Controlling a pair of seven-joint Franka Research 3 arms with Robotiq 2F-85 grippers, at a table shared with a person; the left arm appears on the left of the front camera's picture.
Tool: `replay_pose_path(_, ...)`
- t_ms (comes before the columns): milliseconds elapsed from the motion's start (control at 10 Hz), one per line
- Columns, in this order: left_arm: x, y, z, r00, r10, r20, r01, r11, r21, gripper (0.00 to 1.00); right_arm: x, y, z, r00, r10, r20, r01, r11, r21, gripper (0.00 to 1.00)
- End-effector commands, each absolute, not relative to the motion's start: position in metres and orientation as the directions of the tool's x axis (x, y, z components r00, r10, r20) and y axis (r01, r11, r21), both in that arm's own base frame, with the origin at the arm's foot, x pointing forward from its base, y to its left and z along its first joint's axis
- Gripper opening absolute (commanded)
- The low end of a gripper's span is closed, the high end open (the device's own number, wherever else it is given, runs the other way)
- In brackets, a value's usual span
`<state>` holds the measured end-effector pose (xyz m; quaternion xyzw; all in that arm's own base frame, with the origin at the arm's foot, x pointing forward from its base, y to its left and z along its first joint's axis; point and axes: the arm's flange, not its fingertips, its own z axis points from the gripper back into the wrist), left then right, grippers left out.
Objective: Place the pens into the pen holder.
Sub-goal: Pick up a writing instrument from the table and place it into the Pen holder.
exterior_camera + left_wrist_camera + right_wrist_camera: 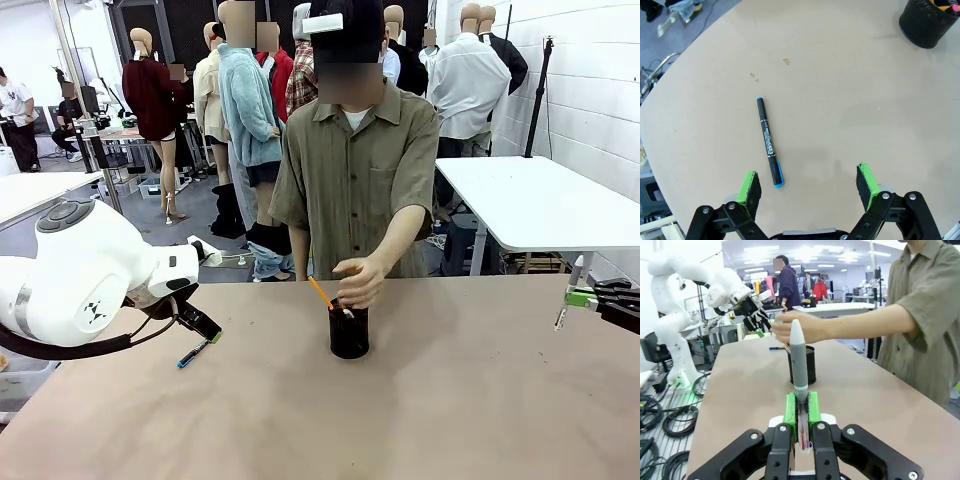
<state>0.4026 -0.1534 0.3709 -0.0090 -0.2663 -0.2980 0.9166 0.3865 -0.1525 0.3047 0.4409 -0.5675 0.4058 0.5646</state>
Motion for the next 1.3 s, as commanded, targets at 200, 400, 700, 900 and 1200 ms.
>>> replay_pose_path(200, 0.403, -0.151, 0.371, 0.682, -0.536, 0.497, 0.547, 0.825, 0.139, 1.00, 0.403, -0.061, 0.345, -0.017, -0.043, 0.999, -0.940, 0.340, -0.001, 0.00)
replay_pose_path(400, 0.403, -0.151, 0.371, 0.682, -0.536, 0.497, 0.547, 0.825, 0.139, 1.00, 0.422, -0.006, 0.368, -0.078, -0.051, 0.996, -0.949, 0.308, -0.059, 0.00)
replay_pose_path(700, 0.403, -0.151, 0.371, 0.682, -0.536, 0.497, 0.547, 0.825, 0.139, 1.00, 0.467, 0.073, 0.386, -0.080, 0.009, 0.997, -0.972, 0.219, -0.081, 0.00)
replay_pose_path(900, 0.403, -0.151, 0.371, 0.682, -0.536, 0.497, 0.547, 0.825, 0.139, 1.00, 0.497, 0.121, 0.385, -0.048, 0.062, 0.997, -0.982, 0.178, -0.058, 0.00)
replay_pose_path(1200, 0.403, -0.151, 0.371, 0.682, -0.536, 0.497, 0.547, 0.825, 0.139, 1.00, 0.531, 0.175, 0.371, 0.008, 0.128, 0.992, -0.991, 0.132, -0.009, 0.00)
